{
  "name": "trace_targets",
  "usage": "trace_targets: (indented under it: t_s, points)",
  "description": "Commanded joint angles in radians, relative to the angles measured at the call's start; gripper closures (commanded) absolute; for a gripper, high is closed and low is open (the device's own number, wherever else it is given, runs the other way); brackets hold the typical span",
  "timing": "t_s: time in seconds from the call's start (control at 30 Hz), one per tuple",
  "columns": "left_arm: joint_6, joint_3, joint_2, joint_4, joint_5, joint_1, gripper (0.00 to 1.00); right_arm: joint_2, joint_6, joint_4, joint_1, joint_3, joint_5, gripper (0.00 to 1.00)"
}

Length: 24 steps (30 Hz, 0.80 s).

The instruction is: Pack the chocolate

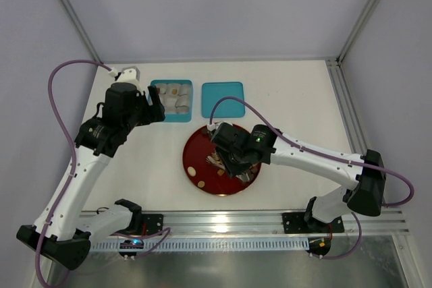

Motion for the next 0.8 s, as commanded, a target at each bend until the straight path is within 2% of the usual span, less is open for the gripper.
trace_targets:
  t_s: [0.0, 0.43, 0.77]
  points:
    - [0.003, 0.000, -0.018, 0.029, -0.016, 0.002, 0.19, -0.009, 0.000, 0.004, -0.005, 0.044, 0.026, 0.69]
    - [0.007, 0.008, -0.019, 0.025, -0.021, 0.002, 0.19, 0.008, -0.023, 0.007, -0.038, 0.127, 0.041, 0.69]
    - [0.018, 0.023, -0.013, 0.021, -0.022, 0.002, 0.19, 0.121, -0.104, 0.045, -0.140, 0.335, 0.044, 0.69]
